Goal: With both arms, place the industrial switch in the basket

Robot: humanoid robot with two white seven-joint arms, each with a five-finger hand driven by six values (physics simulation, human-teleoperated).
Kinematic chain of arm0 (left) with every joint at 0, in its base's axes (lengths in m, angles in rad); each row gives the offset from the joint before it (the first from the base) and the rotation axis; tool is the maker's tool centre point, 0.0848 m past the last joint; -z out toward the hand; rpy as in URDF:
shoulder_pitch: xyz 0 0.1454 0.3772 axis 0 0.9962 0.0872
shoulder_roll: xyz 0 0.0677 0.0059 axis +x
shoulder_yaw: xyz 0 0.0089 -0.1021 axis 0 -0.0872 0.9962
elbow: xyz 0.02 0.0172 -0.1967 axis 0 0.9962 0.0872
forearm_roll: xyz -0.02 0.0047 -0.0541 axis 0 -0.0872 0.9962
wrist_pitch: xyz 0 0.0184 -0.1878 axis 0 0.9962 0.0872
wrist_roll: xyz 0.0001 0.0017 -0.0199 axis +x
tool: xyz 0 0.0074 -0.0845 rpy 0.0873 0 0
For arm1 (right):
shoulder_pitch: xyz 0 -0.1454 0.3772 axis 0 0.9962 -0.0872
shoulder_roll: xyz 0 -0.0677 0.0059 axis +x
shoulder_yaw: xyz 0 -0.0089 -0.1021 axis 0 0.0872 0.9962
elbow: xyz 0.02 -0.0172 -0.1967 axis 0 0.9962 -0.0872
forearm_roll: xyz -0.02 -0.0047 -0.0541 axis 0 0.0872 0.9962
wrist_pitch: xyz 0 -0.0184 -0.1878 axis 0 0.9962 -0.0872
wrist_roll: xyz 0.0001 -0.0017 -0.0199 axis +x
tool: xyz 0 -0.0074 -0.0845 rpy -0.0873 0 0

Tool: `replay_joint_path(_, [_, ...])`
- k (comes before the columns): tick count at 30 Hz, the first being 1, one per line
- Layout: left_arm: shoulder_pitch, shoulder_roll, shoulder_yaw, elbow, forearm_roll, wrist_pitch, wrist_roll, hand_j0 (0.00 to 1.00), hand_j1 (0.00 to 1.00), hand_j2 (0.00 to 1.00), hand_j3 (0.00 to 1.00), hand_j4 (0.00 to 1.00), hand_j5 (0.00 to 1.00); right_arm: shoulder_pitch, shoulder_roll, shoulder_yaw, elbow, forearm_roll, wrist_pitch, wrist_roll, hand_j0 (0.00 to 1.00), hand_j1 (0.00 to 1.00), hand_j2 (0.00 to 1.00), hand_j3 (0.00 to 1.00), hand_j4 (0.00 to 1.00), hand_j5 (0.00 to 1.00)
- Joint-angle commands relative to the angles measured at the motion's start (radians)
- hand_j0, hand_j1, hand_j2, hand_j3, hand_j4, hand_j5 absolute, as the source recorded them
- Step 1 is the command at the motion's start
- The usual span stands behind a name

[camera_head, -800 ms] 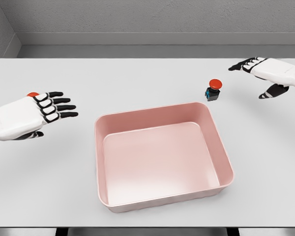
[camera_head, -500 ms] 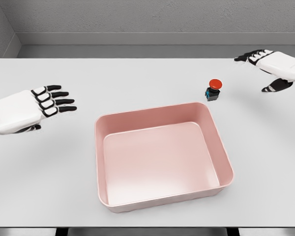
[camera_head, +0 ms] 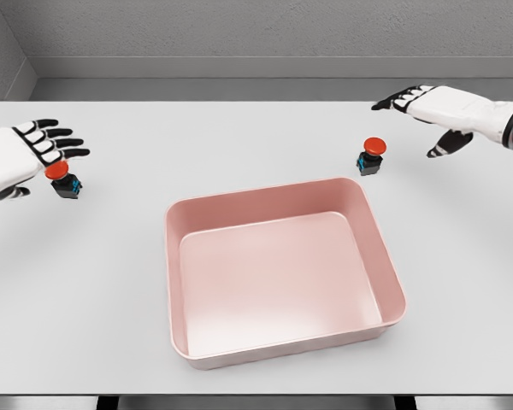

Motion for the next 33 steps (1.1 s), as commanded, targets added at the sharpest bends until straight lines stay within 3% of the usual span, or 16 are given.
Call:
replay_joint_path(1, [0.0,-0.048,-0.006,0.041,0.003,-0.001,-0.01,1.0,1.0,1.0,1.0,1.0,1.0,0.0,0.041,0.0,0.002,-0.002,0.013,0.051,1.0,1.0,1.0,1.0,1.0,1.0])
replay_joint_path(2, [-0.003,-0.053,-0.006,0.056,0.004,-0.001,-0.01,1.0,1.0,1.0,1.0,1.0,1.0,0.0,0.076,0.0,0.01,0.001,0.04,0.096,1.0,1.0,1.0,1.0,1.0,1.0])
replay_joint_path(7, [-0.034,-0.097,-0.007,0.127,-0.014,-0.001,-0.01,1.0,1.0,1.0,1.0,1.0,1.0,-0.003,0.093,-0.004,0.015,0.003,0.045,0.097,1.0,1.0,1.0,1.0,1.0,1.0])
replay_joint_path(15, [-0.063,-0.168,-0.011,0.24,-0.066,-0.001,-0.01,1.0,1.0,1.0,1.0,1.0,1.0,-0.012,0.153,0.0,0.113,0.003,0.045,0.099,1.0,1.0,1.0,1.0,1.0,1.0])
replay_joint_path(18, [-0.115,-0.189,-0.087,0.295,-0.074,-0.001,-0.008,1.0,1.0,1.0,1.0,1.0,1.0,-0.04,0.161,0.026,0.168,0.003,0.043,0.096,1.0,1.0,1.0,1.0,1.0,1.0])
replay_joint_path(21, [-0.117,-0.191,-0.093,0.3,-0.076,-0.001,-0.008,1.0,1.0,1.0,1.0,1.0,1.0,-0.046,0.207,0.04,0.231,0.003,0.042,0.094,1.0,1.0,1.0,1.0,1.0,1.0])
replay_joint_path(28, [-0.118,-0.189,-0.098,0.3,-0.074,-0.001,-0.007,1.0,1.0,1.0,1.0,1.0,1.0,-0.043,0.208,0.068,0.237,0.001,0.043,0.087,0.99,0.99,0.99,0.99,0.99,0.99])
replay_joint_path(33, [-0.117,-0.191,-0.098,0.318,-0.076,-0.001,-0.007,1.0,1.0,1.0,1.0,1.0,1.0,-0.043,0.208,0.069,0.236,0.001,0.04,0.088,0.91,0.91,0.91,0.91,0.91,0.91])
